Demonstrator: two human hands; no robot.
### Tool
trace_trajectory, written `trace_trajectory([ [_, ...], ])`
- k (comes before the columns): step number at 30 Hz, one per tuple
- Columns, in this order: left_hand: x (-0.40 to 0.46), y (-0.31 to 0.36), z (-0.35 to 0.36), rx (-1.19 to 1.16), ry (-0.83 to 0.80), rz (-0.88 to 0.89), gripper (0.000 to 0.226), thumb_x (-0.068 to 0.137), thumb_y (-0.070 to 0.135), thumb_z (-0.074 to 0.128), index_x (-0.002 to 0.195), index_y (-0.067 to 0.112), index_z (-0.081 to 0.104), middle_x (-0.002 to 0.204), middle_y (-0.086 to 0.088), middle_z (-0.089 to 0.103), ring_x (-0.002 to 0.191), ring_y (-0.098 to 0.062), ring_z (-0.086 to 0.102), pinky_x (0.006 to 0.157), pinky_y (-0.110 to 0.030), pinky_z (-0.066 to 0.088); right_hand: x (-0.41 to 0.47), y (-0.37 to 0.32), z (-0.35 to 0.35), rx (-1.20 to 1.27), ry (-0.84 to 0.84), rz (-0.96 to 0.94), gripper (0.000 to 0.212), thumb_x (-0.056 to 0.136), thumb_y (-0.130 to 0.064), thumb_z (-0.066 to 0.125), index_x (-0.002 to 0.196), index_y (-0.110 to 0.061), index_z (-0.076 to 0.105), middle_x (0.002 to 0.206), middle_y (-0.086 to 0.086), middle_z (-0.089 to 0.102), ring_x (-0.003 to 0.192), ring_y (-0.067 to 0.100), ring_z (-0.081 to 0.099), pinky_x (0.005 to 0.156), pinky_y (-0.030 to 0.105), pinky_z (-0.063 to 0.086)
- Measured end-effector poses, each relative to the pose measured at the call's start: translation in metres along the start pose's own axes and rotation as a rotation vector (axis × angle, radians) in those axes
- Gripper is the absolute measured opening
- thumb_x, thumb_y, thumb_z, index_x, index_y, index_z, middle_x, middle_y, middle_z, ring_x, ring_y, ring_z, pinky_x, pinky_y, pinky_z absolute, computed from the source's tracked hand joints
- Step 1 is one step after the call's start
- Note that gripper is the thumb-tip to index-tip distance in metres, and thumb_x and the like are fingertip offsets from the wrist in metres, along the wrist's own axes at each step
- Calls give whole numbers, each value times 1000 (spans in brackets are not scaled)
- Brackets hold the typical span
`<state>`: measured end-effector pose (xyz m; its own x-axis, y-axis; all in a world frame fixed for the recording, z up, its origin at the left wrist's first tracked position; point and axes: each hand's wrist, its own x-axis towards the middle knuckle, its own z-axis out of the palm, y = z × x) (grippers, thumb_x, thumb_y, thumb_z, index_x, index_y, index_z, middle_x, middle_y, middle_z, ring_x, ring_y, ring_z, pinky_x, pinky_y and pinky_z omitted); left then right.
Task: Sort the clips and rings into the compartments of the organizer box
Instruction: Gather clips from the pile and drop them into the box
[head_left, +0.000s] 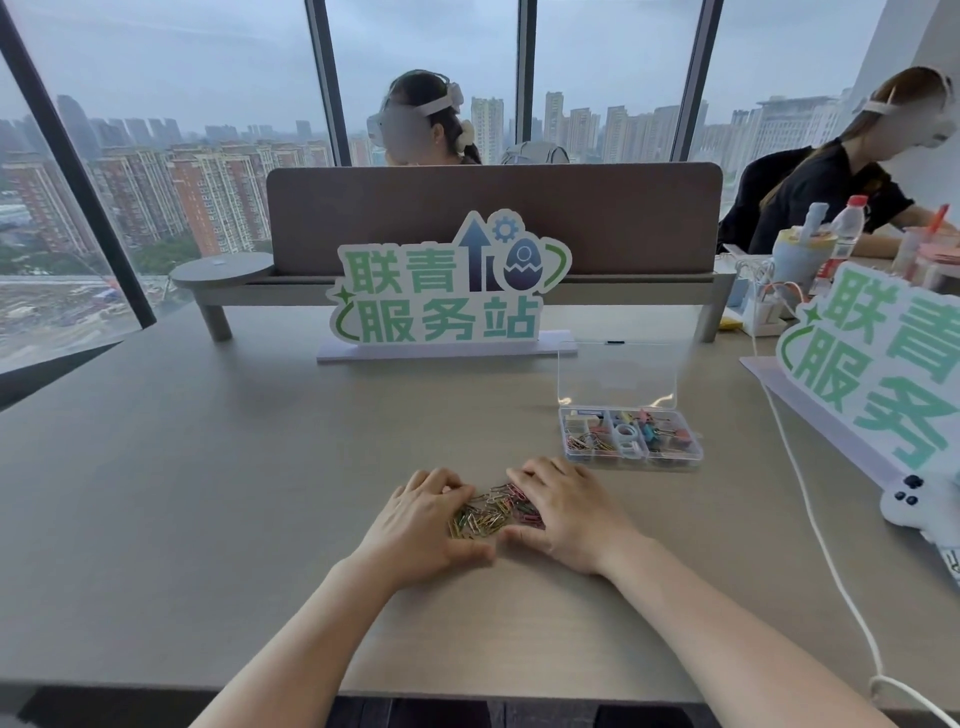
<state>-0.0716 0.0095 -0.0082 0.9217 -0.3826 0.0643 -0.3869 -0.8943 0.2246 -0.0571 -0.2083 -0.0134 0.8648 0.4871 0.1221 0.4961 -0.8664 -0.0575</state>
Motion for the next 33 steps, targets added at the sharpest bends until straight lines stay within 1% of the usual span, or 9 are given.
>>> trace_trajectory([
  [2,4,1,2,-36,9,-16,96,60,89,42,138,33,44,129,11,41,124,-11,35,104,-28,32,6,-2,1,8,5,21,94,79,-84,21,145,-18,36,133,2,45,123,22,42,100,38,39],
  [6,11,6,8,-54,60,-34,61,81,69,50,131,35,48,124,10,43,119,-13,39,99,-29,38,16,-9,-1,25,17,58,70,90,-67,35,141,-20,42,125,5,45,117,25,46,90,41,46],
  [9,17,11,8,-66,77,-38,48,86,61,50,127,36,50,120,9,45,115,-15,44,93,-30,42,23,-13,-2,68,5,74,53,96,-58,37,135,-23,49,123,6,46,115,27,50,85,40,48],
  [13,20,8,5,-114,80,-47,54,82,65,53,125,32,53,117,8,46,114,-14,48,89,-32,45,20,-4,-14,283,-2,162,52,97,-56,36,136,-24,49,122,1,47,112,23,56,85,35,47],
  [17,23,5,5,-85,49,-69,67,76,72,54,129,31,50,122,10,44,117,-13,47,91,-34,46,13,8,-26,175,-206,179,71,82,-63,55,140,-24,43,128,2,42,113,23,54,92,36,47],
  [21,33,16,4,-73,34,-52,43,85,58,52,122,36,54,114,7,44,109,-16,52,83,-33,45,23,0,-24,219,-230,184,42,88,-44,57,122,-20,56,115,6,44,104,27,56,81,33,46],
  [23,39,17,3,-88,29,-58,34,88,51,52,118,36,57,111,6,46,104,-18,55,80,-34,47,29,-3,-24,230,-233,193,33,90,-37,56,118,-19,57,115,8,45,104,30,57,85,36,47],
  [27,46,15,5,-118,37,-69,26,91,40,52,114,33,63,111,5,51,100,-21,58,79,-35,49,35,-5,-24,256,-226,207,25,91,-25,57,115,-17,59,118,11,49,107,32,56,90,38,48],
  [33,53,16,7,-154,66,-36,19,89,27,54,102,21,67,103,-1,59,96,-25,59,80,-38,49,45,-12,-24,233,-212,254,18,85,-8,53,100,-11,63,109,16,62,101,34,61,75,32,46],
])
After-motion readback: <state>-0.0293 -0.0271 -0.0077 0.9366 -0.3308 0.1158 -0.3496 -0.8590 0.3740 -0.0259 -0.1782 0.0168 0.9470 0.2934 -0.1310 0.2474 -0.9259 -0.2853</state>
